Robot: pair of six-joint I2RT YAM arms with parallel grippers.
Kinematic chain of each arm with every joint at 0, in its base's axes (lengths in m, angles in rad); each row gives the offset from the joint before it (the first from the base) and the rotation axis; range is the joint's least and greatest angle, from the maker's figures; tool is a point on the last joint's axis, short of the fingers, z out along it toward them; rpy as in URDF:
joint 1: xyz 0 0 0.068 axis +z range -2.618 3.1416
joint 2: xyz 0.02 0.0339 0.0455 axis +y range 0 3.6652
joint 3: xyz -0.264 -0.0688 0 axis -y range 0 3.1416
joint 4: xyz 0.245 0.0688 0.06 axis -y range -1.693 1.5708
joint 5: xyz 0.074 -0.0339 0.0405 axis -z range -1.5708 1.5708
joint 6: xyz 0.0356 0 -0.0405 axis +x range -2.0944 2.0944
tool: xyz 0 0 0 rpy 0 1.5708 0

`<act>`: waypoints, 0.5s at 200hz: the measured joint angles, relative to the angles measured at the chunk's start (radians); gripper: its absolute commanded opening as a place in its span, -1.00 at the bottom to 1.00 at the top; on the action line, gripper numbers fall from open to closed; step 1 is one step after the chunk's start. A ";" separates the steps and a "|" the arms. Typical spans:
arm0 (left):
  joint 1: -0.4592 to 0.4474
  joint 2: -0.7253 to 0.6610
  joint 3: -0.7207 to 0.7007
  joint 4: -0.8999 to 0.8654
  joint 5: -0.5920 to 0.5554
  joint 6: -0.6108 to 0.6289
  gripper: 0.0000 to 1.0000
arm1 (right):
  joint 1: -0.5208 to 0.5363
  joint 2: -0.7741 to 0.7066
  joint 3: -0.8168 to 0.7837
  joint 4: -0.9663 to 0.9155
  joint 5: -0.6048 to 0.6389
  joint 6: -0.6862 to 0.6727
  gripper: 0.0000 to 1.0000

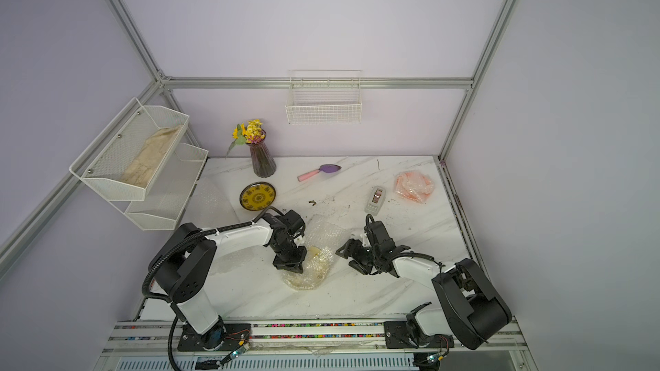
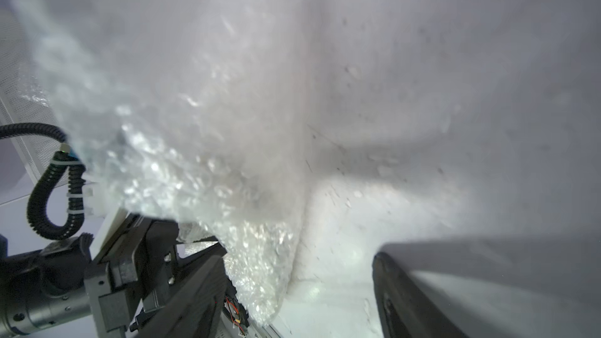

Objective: Wrap dinner plates in bubble wrap
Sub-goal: Wrap the plate in the bubble wrap.

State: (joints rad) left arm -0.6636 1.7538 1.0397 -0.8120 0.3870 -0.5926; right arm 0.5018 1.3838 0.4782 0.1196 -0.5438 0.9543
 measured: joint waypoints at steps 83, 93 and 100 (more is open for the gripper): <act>0.000 -0.004 -0.009 0.002 0.001 0.010 -0.90 | -0.165 0.282 0.157 0.149 -0.025 -0.099 -0.49; 0.000 -0.006 -0.011 0.003 0.002 0.010 -0.90 | -0.177 0.305 0.172 0.157 -0.031 -0.103 -0.51; 0.000 -0.006 -0.012 0.005 0.002 0.010 -0.90 | -0.185 0.314 0.179 0.159 -0.035 -0.106 -0.57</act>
State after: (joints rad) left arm -0.6632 1.7473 1.0275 -0.8074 0.3889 -0.5823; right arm 0.3172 1.6974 0.6567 0.2787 -0.5785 0.8486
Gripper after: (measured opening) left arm 0.053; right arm 0.251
